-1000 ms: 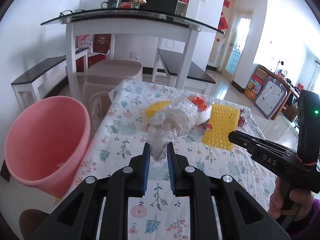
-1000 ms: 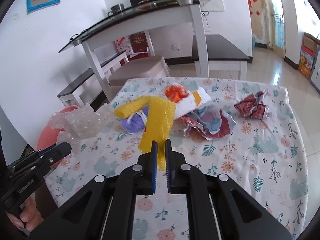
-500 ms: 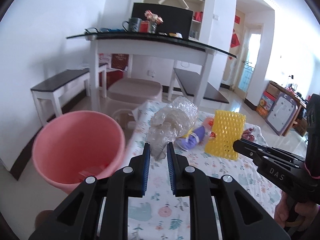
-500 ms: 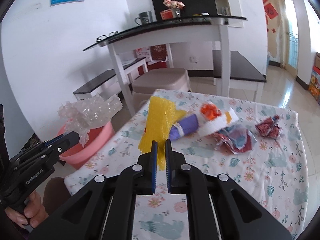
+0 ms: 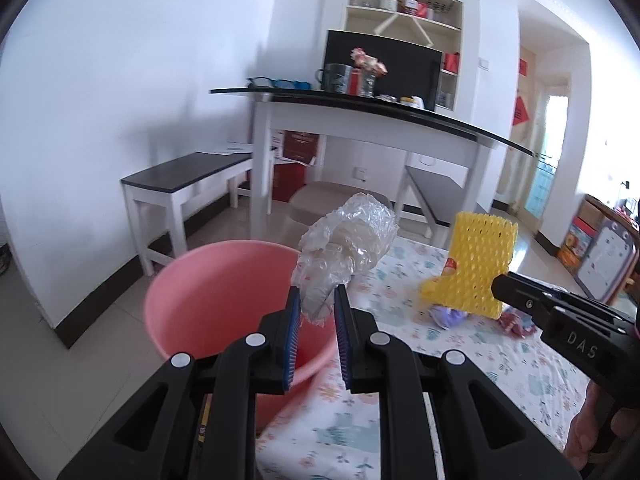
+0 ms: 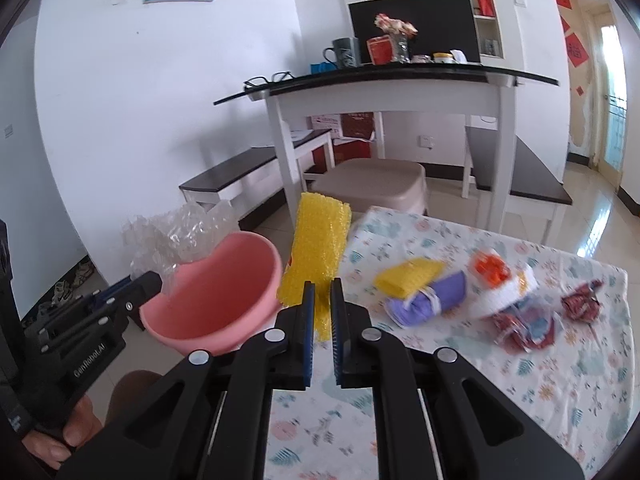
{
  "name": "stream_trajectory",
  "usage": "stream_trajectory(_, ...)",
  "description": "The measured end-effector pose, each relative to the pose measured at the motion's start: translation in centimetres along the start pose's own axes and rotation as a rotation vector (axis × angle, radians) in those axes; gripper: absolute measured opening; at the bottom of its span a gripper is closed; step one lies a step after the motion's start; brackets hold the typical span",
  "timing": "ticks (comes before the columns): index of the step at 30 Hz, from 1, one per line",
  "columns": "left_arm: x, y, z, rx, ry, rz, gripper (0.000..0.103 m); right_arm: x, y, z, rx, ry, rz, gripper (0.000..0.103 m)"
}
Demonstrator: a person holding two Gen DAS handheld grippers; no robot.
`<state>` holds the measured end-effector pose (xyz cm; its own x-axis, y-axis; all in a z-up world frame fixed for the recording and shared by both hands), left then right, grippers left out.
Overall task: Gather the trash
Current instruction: 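Carry the bubble wrap and foam net into the pink bucket and release both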
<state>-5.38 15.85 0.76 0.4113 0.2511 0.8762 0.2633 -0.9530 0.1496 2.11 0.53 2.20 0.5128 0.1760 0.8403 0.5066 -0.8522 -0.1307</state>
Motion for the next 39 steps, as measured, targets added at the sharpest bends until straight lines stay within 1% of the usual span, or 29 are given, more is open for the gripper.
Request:
stream_trajectory(4,0.0,-1.8,-0.2,0.038,0.015,-0.026,0.016,0.5,-1.9,1.0,0.025,-0.003,-0.029,0.008)
stream_trajectory(9,-0.2,-3.8,-0.2,0.077,0.015,-0.061,0.016,0.8,-4.2,2.2,0.053,-0.006,-0.068,0.008)
stream_trajectory(16,-0.7,-6.0,0.7,0.116,-0.005,-0.101,0.016,0.9,-6.6,4.0,0.080,-0.024,-0.110,0.008)
stream_trajectory(23,-1.2,-8.1,1.9,0.150,-0.034,-0.135,0.016,0.8,-8.0,5.6,0.097,-0.050,-0.134,0.008)
stream_trajectory(31,-1.5,-9.3,3.0,0.176,-0.063,-0.150,0.016,0.4,-9.4,7.3,0.097,-0.085,-0.166,0.008)
stream_trajectory(32,-1.5,-8.9,3.0,0.181,-0.067,-0.150,0.016,0.3,-9.5,7.5,0.096,-0.090,-0.172,0.008)
stream_trajectory(39,-1.8,-9.5,4.2,0.205,-0.107,-0.150,0.016,-0.9,-10.4,9.3,0.085,-0.142,-0.214,0.008)
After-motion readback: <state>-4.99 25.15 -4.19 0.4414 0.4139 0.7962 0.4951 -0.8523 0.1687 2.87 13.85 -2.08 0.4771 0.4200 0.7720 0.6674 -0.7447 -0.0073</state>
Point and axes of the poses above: each gripper's, at about its wrist camera, not at the fingertips, and z roughly the way its jaws point, y to its right, x to its top, the point moved 2 cm from there along z, roughly the way its jaws point, and after that the axes turned 4 degrees about -x, right-handed, at the moved point
